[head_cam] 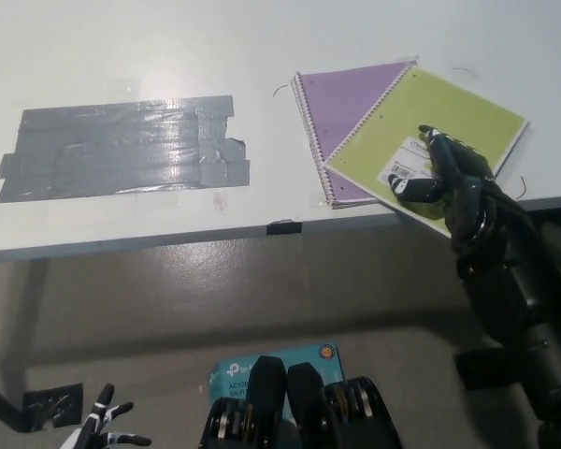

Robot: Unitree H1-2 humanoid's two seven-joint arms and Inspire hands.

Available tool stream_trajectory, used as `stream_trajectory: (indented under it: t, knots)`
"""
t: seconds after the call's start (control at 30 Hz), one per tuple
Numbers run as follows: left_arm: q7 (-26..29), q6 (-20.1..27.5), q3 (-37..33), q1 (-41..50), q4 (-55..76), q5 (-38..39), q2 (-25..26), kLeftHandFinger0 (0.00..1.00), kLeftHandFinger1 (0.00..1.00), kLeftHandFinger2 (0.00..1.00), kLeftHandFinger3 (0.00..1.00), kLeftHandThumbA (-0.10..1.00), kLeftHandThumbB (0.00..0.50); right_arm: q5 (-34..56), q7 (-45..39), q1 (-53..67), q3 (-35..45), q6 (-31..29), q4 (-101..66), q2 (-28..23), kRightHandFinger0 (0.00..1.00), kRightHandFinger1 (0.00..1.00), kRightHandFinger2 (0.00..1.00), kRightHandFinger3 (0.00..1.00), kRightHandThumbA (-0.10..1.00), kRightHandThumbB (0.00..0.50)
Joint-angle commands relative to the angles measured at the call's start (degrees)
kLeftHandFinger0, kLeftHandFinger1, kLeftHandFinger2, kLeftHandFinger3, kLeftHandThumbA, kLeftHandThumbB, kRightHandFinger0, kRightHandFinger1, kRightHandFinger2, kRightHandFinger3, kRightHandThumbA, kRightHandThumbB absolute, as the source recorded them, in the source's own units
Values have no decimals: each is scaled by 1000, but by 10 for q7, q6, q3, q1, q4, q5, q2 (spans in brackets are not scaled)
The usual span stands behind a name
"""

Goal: The robot uses its right hand to align two notebooks stacked together until they are fully overlapped

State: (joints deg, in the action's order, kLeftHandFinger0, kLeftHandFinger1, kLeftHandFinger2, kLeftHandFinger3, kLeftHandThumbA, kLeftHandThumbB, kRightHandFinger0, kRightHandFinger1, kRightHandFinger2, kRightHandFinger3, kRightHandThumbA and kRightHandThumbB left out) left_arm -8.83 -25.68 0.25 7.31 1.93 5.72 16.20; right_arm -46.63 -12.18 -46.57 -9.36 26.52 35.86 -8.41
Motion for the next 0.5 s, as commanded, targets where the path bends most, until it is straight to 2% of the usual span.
stream_trajectory:
  t: [0.0,0.07,0.1,0.17,0.2,0.23,0.27,0.37,0.47]
  knots:
    - [-18,15,-6,-1,17,-8,18,563,484,561,905,1000,499,10,-10,8,1,4,8,-2,1000,1000,1000,1000,1000,311]
    - [-19,17,-9,1,15,-8,15,612,487,556,917,1000,500,9,-24,17,4,4,-5,-1,1000,1000,1000,1000,1000,355]
    - [-19,15,-8,0,15,-7,15,621,487,555,919,1000,500,7,-33,19,7,4,-9,1,1000,1000,1000,1000,1000,359]
    - [-18,15,-5,-2,15,-5,12,558,466,539,903,1000,500,9,-60,16,-10,4,-4,0,1000,1000,1000,1000,1000,380]
    - [-18,14,-5,-2,15,-5,11,527,456,538,905,1000,500,9,-88,14,-13,4,-3,-1,1000,1000,1000,1000,1000,430]
    - [-19,16,-5,-2,15,-5,12,525,458,547,912,1000,500,12,-132,10,-24,4,0,-3,1000,1000,1000,1000,1000,434]
    - [-19,17,-2,-1,16,0,10,522,473,562,920,1000,500,22,-174,2,-69,4,8,-15,1000,1000,1000,1000,1000,488]
    - [-21,22,-2,-2,13,1,9,516,487,570,938,1000,500,16,-201,0,-93,4,10,-21,1000,1000,1000,1000,1000,500]
    - [-18,27,4,-2,8,6,4,464,481,542,952,1000,500,14,-226,6,-110,4,-5,-26,1000,1000,1000,1000,1000,500]
